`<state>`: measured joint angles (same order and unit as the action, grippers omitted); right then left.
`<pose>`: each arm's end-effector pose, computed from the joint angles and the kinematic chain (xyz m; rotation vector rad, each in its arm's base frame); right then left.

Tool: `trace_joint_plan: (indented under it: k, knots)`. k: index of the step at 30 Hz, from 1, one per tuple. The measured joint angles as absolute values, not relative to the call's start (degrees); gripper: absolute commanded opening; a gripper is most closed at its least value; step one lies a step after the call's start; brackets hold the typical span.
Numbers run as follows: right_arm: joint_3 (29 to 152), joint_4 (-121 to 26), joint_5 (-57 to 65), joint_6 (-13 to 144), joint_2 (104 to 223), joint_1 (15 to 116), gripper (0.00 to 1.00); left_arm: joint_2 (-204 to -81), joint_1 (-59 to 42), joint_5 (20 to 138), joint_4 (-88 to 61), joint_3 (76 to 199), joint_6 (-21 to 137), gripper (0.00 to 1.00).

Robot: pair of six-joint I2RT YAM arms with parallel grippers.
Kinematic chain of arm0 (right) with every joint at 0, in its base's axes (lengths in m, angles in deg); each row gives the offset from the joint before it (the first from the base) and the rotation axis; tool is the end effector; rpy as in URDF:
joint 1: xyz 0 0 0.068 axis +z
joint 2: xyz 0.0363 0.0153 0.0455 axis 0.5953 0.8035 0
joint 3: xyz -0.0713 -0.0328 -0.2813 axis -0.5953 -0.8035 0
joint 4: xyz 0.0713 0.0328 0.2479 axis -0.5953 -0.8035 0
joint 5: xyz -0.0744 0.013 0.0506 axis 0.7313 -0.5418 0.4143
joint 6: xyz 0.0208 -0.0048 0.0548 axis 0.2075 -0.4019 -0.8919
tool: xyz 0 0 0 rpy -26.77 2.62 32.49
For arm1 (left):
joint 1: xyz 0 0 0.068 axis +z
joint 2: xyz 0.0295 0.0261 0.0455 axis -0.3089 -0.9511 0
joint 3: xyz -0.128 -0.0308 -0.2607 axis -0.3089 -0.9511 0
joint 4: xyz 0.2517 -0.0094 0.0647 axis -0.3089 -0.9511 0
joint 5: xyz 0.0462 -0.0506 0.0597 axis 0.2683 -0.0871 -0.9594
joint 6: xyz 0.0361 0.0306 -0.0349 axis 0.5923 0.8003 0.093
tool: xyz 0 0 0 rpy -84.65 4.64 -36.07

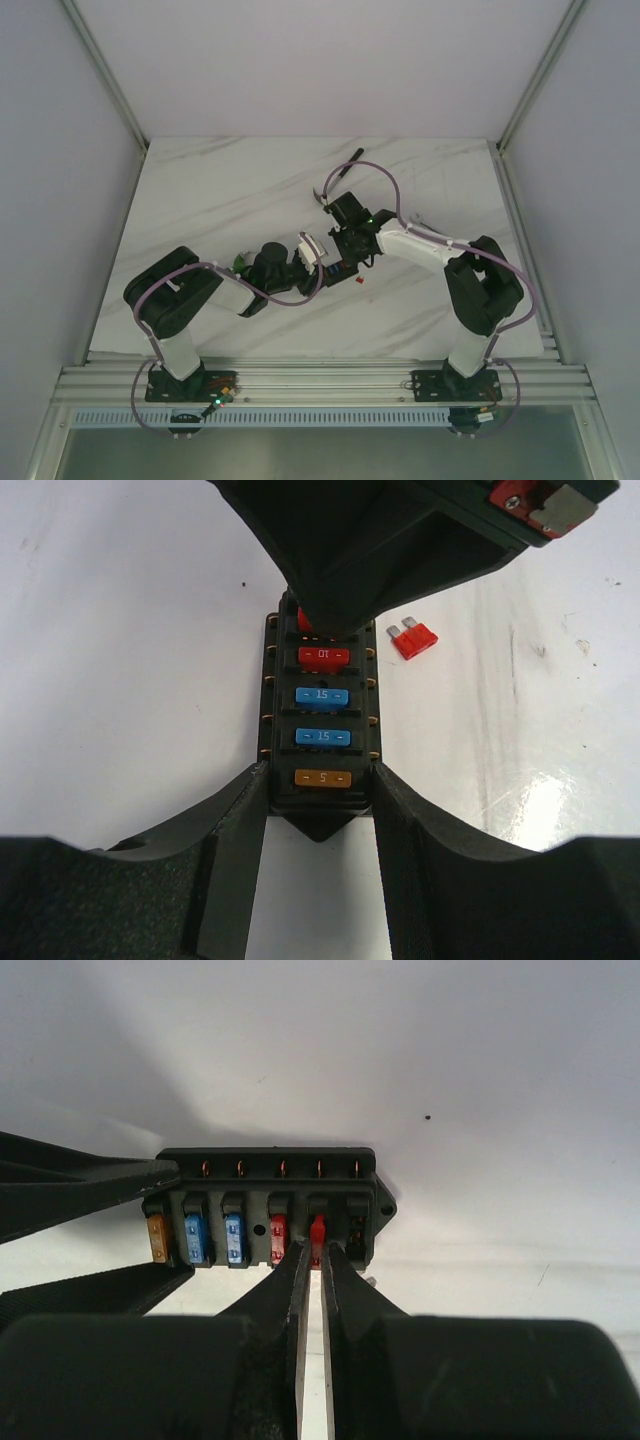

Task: Snap on the fuse box
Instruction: Adjust the fuse in the fuse box base.

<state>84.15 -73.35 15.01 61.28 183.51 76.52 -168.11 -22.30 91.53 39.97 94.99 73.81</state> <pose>0.2888 0.2389 0.2153 -0.6327 2.5266 0.2461 0.2324 -0.2167 0.1458 0.9552 1.6616 -0.7703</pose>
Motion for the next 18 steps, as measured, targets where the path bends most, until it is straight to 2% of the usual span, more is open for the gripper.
trace_joint_plan:
  k: [18]
  knots:
    - [88.0,-75.4,14.7,62.6,186.9,76.2,0.0,-168.2,-22.1,91.5,39.8,95.2,74.0,0.53]
